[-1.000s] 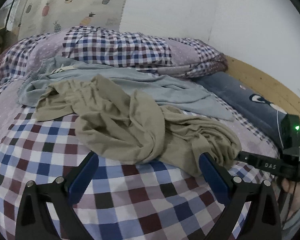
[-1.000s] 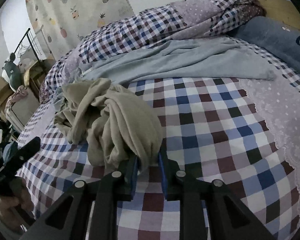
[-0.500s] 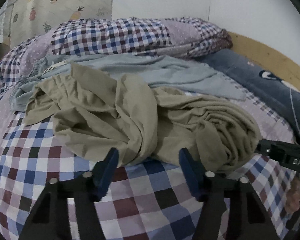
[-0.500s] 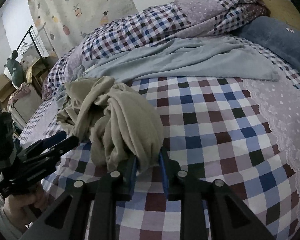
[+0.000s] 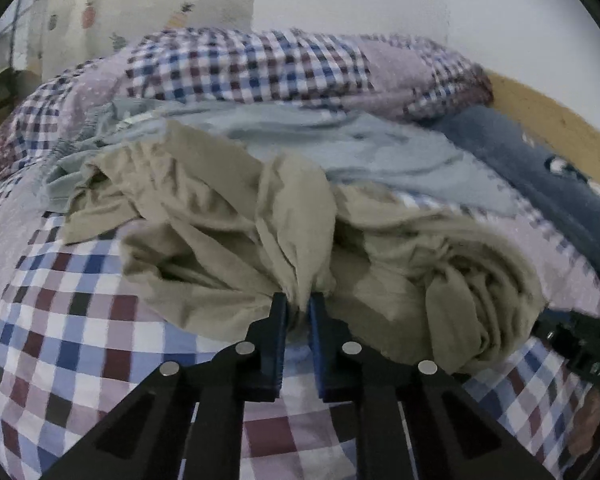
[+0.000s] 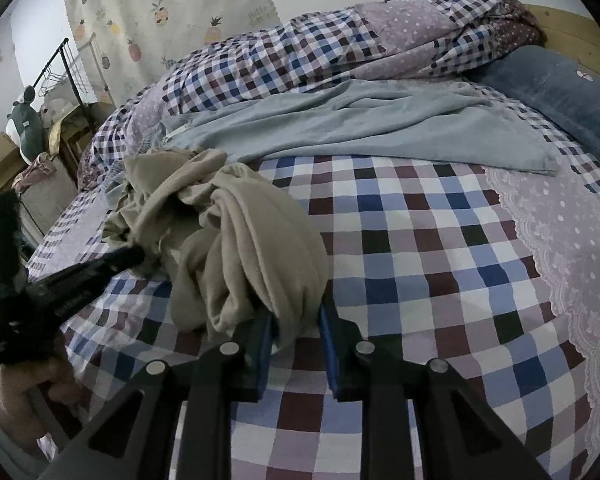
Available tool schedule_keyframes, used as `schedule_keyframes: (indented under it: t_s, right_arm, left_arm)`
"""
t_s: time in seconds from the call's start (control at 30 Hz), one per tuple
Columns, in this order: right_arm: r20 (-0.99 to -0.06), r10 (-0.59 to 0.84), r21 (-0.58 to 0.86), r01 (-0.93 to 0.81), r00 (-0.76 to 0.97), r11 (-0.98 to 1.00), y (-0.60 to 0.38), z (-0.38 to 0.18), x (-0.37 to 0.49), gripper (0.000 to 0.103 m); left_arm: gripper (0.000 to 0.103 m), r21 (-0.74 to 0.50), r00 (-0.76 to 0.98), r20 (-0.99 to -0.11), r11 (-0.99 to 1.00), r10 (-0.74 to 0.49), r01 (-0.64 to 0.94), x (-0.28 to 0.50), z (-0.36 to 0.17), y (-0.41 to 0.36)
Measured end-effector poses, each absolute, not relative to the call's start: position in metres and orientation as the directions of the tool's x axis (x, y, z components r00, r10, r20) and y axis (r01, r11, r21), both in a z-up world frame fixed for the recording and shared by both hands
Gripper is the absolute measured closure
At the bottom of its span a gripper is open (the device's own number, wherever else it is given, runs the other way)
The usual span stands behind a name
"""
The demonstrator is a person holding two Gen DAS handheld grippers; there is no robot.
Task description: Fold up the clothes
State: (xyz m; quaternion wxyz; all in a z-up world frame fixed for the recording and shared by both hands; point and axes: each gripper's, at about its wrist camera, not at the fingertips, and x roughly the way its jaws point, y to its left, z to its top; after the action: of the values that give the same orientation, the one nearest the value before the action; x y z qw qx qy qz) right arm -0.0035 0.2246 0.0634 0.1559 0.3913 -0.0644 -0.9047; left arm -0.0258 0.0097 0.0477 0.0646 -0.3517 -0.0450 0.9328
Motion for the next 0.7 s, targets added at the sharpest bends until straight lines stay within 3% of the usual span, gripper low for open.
schedule_keyframes:
  t_s: [0.37, 0.43, 0.5, 0.7]
  right_arm:
    - [-0.692, -0.318, 0.221, 0.229, -0.648, -0.948, 0.228, 0.062, -0.004, 0.075]
    - [-0.691, -0.311, 0.220, 0.219, -0.653, -0.950, 0.229, 0.062, -0.004, 0.068]
    - [-0.688, -0.298, 0.221, 0.200, -0.661, -0.955, 0.232, 0.062, -0.005, 0.052]
    - [-0.683, -0.283, 0.233, 0.167, -0.674, -0.958, 0.244, 0.063, -0.007, 0.039]
  left_arm:
    - [0.094, -0.303, -0.867, -0.491, -0.950, 0.086, 0.077, 0.019, 0.104, -0.066]
    - [0.094, -0.308, -0.884, -0.463, -0.947, 0.062, 0.095, 0.034, 0.113, -0.077]
    - [0.094, -0.314, -0.900, -0.435, -0.943, 0.038, 0.112, 0.048, 0.122, -0.087]
    - [0.094, -0.330, -0.932, -0.352, -0.920, -0.085, 0.209, 0.088, 0.151, -0.135]
